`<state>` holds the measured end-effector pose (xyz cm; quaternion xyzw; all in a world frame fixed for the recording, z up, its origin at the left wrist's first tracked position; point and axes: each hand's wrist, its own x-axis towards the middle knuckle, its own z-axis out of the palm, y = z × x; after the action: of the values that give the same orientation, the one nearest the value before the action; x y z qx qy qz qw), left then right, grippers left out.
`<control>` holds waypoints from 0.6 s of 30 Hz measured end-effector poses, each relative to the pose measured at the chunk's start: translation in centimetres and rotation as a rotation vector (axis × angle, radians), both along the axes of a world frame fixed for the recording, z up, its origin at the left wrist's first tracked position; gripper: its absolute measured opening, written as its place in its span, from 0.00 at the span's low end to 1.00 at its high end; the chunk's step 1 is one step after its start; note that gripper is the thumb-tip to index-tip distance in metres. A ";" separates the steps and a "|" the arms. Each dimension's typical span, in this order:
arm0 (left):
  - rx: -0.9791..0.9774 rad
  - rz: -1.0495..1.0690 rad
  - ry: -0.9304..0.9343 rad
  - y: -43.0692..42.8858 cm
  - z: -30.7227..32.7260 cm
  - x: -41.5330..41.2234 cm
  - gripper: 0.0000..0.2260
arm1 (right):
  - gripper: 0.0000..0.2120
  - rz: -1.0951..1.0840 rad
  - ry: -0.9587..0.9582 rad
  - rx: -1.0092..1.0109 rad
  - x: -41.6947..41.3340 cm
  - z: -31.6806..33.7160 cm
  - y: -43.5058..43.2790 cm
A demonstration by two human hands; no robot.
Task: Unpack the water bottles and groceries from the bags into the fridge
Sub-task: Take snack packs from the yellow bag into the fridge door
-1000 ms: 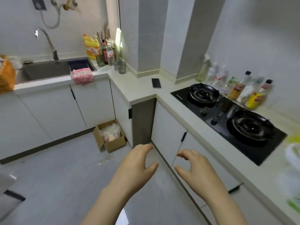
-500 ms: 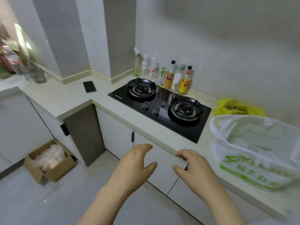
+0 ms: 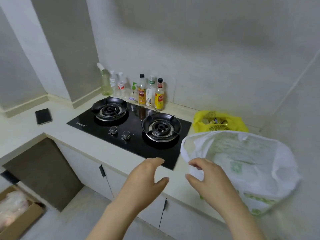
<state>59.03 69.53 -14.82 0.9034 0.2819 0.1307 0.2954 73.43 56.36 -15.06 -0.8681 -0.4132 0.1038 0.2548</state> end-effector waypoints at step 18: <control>-0.024 -0.225 -0.054 9.6 0.5 17.3 0.20 | 0.16 -0.231 -0.030 0.030 14.2 -0.4 6.0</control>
<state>76.30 79.12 -14.29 0.9219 0.1720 0.1176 0.3265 87.67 62.38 -15.50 -0.9075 -0.3156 0.0546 0.2719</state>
